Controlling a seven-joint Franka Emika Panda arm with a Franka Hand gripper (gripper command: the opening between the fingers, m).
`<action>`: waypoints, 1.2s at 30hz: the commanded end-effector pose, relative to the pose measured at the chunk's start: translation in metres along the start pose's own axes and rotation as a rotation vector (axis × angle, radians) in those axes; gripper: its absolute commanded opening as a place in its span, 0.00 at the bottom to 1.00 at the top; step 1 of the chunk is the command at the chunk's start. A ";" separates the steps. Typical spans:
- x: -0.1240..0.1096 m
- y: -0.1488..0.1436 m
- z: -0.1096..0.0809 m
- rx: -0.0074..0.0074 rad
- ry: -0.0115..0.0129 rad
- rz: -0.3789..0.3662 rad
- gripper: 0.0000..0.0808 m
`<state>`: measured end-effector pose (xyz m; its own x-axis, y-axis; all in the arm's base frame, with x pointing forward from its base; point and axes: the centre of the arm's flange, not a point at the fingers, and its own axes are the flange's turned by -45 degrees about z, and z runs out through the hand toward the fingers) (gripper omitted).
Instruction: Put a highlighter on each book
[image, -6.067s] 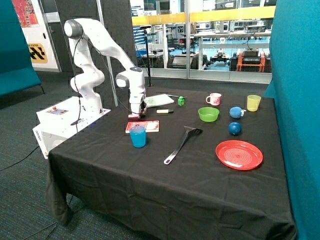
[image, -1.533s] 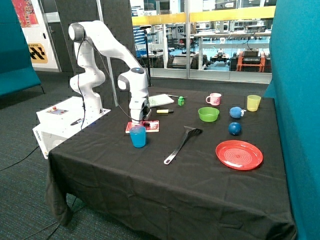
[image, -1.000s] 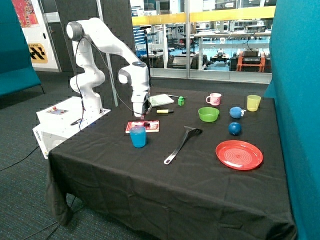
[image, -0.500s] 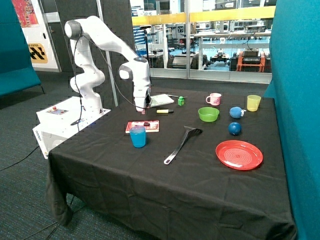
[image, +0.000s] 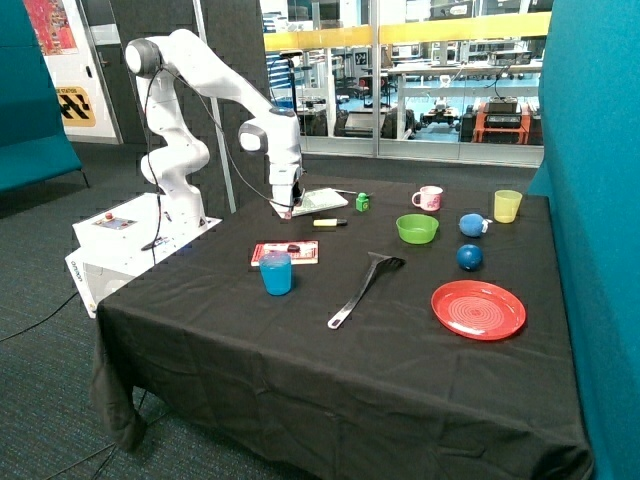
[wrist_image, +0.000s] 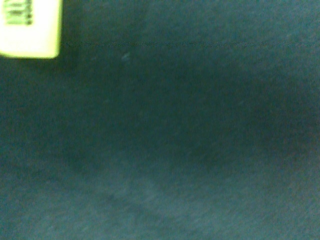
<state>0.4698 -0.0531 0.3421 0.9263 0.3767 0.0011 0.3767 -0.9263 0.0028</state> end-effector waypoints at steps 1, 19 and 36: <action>-0.007 -0.034 -0.013 0.0029 -0.0010 -0.035 1.00; -0.014 -0.090 -0.023 0.0029 -0.0009 -0.102 1.00; 0.031 -0.113 0.001 0.0029 -0.0010 -0.038 1.00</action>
<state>0.4309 0.0382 0.3641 0.8938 0.4485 0.0076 0.4484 -0.8938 0.0055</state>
